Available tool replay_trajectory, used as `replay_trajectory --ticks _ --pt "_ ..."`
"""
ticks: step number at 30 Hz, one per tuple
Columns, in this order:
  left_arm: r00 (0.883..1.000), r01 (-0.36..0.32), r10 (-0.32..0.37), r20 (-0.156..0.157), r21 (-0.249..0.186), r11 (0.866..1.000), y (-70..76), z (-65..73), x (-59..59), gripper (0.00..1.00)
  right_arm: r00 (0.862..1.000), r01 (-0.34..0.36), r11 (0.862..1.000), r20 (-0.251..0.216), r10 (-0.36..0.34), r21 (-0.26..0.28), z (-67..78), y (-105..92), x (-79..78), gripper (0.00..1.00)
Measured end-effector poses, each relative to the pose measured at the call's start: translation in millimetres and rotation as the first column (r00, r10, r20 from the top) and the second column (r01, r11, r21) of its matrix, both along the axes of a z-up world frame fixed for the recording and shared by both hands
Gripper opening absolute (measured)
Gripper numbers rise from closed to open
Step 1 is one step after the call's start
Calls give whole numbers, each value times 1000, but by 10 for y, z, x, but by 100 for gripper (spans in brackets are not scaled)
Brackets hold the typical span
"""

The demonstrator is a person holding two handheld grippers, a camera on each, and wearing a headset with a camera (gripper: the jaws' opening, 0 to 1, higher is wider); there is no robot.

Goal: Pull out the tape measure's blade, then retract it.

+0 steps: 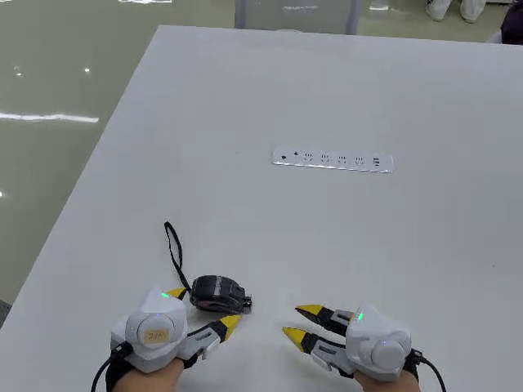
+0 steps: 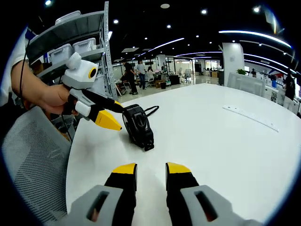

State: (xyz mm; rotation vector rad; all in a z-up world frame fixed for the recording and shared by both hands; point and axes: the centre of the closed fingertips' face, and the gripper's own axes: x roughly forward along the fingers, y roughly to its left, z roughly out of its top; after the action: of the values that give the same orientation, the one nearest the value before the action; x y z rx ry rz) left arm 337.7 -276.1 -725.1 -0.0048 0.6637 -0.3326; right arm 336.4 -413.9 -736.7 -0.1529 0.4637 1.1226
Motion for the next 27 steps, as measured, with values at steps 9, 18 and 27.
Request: replay_trajectory --ticks 9,18,27 --pt "1000 8 -8 2 -10 1000 21 9 -91 63 1000 22 1000 9 -22 -6 43 -77 -105 24" --pt "998 54 -53 19 -16 998 16 81 -160 63 998 65 998 16 -65 -7 106 -205 -150 27" --pt "996 89 -88 27 -26 996 47 136 -241 63 997 76 997 24 -76 -15 138 -355 -237 29"
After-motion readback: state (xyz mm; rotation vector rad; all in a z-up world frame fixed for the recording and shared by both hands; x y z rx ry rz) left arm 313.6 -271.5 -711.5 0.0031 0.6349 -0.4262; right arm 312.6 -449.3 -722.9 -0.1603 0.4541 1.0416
